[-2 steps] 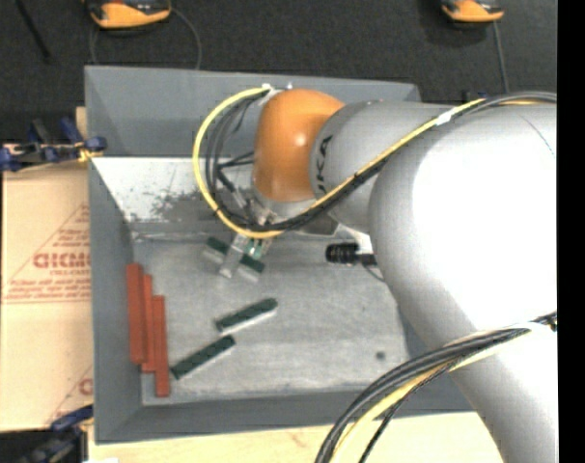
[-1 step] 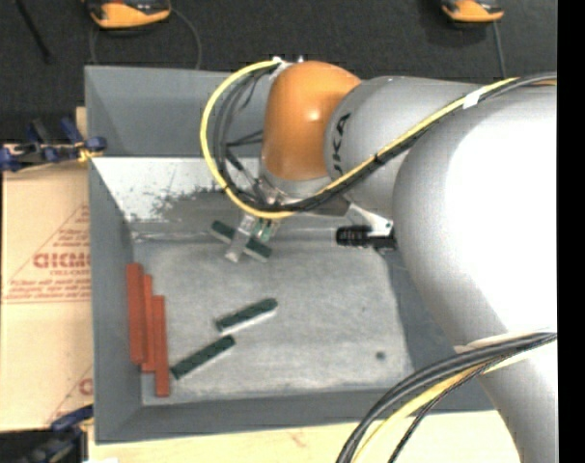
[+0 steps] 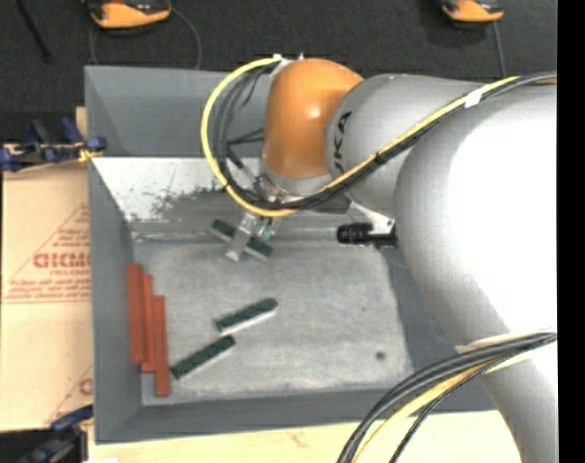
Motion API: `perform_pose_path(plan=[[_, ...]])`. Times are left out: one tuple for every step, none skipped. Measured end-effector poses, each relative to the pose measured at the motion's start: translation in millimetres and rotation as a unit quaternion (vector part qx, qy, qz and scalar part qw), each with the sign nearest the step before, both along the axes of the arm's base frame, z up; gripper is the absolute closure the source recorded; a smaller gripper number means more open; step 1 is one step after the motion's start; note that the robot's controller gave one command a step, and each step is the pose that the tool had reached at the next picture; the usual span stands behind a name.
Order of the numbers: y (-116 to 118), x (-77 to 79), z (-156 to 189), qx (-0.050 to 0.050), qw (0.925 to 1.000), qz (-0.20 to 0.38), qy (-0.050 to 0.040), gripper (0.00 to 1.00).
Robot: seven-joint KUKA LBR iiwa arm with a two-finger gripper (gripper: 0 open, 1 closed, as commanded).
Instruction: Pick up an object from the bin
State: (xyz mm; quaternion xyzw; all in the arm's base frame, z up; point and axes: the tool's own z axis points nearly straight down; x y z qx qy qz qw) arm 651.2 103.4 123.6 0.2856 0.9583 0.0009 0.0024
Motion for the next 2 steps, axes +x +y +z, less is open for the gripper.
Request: perform_pose_path(plan=[[0,1.8,37,0.001,1.0,0.001,-0.0009,1.0],[0,3.1,55,0.001,1.0,0.003,-0.0004,1.0]])
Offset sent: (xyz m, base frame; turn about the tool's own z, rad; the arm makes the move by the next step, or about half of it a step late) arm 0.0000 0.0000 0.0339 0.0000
